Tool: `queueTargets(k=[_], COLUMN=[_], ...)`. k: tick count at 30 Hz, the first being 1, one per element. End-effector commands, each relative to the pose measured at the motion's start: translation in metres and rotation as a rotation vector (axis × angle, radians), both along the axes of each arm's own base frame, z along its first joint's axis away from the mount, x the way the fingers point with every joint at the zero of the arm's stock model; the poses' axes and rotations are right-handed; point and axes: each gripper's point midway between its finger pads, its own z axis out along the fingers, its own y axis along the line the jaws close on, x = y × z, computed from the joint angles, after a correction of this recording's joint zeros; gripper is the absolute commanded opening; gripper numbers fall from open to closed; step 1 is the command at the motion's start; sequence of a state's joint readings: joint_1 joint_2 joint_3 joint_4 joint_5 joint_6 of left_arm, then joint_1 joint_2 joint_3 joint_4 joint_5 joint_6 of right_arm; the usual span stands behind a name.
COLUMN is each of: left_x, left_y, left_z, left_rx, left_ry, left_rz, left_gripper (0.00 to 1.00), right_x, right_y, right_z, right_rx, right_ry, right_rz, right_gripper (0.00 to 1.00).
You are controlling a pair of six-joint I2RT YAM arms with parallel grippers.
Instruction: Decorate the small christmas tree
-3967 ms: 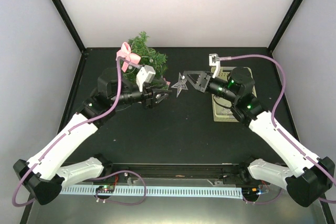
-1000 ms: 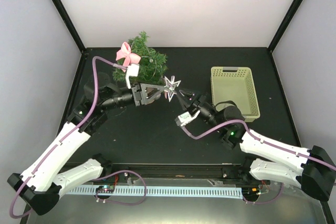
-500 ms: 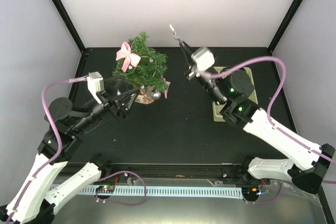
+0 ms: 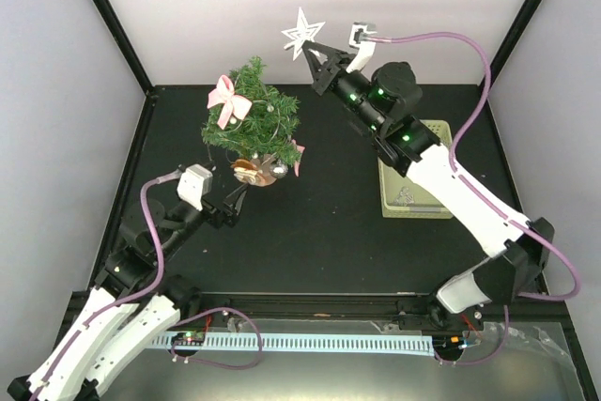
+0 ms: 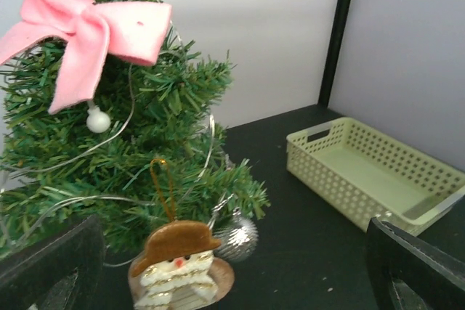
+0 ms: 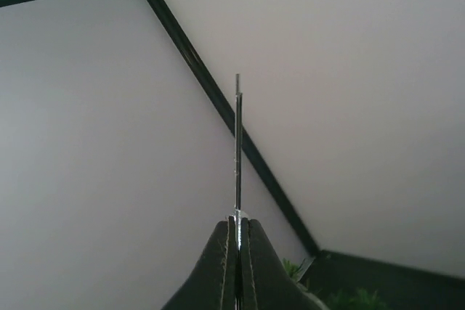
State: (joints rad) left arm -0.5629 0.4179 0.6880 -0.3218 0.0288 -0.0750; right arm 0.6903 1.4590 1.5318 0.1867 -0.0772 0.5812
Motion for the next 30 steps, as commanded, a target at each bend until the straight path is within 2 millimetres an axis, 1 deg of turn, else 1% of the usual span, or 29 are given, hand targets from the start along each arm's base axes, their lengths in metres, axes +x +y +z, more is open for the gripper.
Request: queueTargets(k=[1,5,7,11,14,18,19,22,25,30], left_x=[0.003,0.003,0.005,0.007,0.007,0.007,0.007,0.007,0.007,0.008], left_y=[0.015,0.016,0.019,0.019,0.018,0.018,0.018,0.018,0.018,0.018], left_z=[0.005,0.006,0.001,-0.004,-0.005,-0.003,-0.004,-0.005,-0.006,-0.007], left_rx=[0.073,0.090,0.106,0.116,0.118,0.117,0.118,0.120,0.120,0.122], left_ry=[-0.081,-0.090,-0.088,-0.077,-0.077,-0.080,-0.078,-0.077,-0.074,-0.072], left_rz=[0.075,0.078,0.099,0.103,0.103,0.101,0.100,0.102,0.103,0.104], left_gripper=[0.99,0.99,0.99,0.99,0.99,0.99,0.99,0.99,0.99,0.99], right_x=[0.001,0.015,0.021,0.028,0.030,0.034,0.033,0.034,0.036,0.033], right_y=[0.018,0.031,0.037,0.038,0.040,0.054,0.056,0.060,0.061,0.064], right_z=[0.006,0.001,-0.008,-0.013,-0.011,-0.010,-0.005,-0.009,-0.011,-0.013], right_rx=[0.166,0.147,0.108,0.036,-0.042,-0.168,-0.192,-0.266,-0.316,-0.350], right_ry=[0.111,0.134,0.161,0.159,0.131,0.118,0.100,0.091,0.075,0.046], right_rz=[0.170,0.170,0.161,0.114,0.091,0.114,0.114,0.112,0.104,0.123], right_gripper=[0.01,0.01,0.01,0.01,0.01,0.01,0.01,0.01,0.01,0.01])
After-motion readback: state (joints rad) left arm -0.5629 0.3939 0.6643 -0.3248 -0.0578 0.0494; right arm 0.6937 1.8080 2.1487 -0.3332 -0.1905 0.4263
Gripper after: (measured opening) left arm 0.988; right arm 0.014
